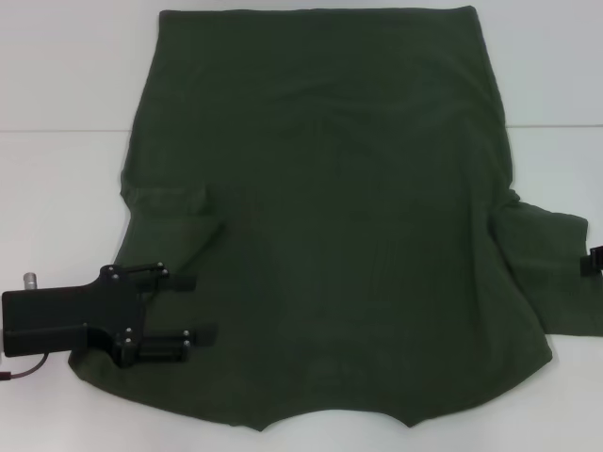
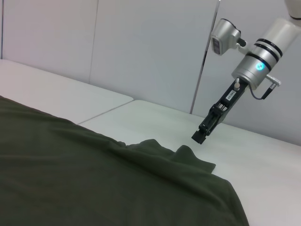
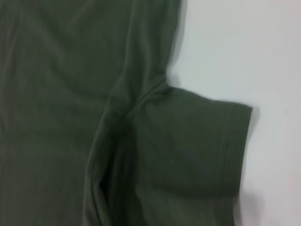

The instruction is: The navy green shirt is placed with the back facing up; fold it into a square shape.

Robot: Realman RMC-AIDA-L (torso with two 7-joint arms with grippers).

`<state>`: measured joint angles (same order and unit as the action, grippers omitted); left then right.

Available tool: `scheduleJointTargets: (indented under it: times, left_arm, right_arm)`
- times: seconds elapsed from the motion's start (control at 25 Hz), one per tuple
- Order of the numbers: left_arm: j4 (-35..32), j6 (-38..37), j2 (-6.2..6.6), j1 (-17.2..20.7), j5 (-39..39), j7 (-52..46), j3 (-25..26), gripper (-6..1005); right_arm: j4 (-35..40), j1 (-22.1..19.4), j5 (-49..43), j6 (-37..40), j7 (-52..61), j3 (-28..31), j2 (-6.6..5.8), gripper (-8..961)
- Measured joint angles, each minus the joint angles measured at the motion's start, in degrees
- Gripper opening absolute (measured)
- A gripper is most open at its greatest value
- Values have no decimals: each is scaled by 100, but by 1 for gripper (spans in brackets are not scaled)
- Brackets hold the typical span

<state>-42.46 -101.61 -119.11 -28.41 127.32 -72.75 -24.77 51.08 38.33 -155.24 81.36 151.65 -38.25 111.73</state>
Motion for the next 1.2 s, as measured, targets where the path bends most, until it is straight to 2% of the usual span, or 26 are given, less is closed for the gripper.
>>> scheduleJointTargets:
  times: [0.44, 1.2]
  left_arm:
    - [0, 65, -17, 3, -14, 7, 17, 806]
    - [18, 89, -25, 35, -15, 8, 34, 806]
  right_arm:
    - [-245, 81, 5, -419, -14, -237, 52, 820]
    - [-413, 159, -4, -535, -49, -301, 64, 795]
